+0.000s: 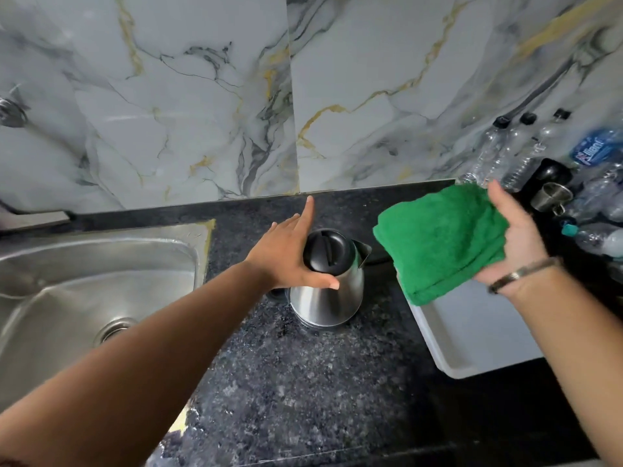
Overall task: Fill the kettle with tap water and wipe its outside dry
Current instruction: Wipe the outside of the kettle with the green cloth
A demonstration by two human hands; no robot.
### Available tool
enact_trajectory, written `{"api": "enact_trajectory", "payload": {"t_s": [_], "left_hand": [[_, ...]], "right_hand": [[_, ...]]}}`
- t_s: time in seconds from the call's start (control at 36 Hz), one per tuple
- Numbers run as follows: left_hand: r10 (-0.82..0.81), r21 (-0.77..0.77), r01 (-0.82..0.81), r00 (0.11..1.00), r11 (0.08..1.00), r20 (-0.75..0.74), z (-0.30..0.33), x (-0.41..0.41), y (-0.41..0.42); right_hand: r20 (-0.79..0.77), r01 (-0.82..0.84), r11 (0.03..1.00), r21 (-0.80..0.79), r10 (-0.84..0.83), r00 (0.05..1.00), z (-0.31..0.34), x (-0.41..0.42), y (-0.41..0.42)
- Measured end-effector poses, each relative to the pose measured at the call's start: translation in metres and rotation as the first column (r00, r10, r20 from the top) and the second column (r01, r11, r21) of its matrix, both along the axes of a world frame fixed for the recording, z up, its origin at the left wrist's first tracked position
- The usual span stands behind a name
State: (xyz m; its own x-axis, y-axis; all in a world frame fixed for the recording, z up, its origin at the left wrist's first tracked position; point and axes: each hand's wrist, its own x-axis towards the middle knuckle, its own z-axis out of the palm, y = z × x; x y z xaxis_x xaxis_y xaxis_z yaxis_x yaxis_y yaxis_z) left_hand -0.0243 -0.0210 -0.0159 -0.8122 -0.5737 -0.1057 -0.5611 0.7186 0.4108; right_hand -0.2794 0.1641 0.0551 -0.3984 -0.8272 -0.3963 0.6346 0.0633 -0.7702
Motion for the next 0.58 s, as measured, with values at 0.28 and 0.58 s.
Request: {"api": "enact_trajectory", "payload": {"t_s": [0.28, 0.58], "left_hand": [[0.006, 0.005, -0.006, 1.000, 1.000, 0.015, 0.001, -0.001, 0.003], [0.029, 0.022, -0.030, 0.999, 0.999, 0.033, 0.002, -0.003, 0.002]], "right_hand": [[-0.927, -0.233, 0.921, 0.313, 0.349, 0.134, -0.023, 0.097, -0.034], [-0.773, -0.066, 0.885, 0.462, 0.365, -0.518, -0.035, 0.114, -0.054]]}}
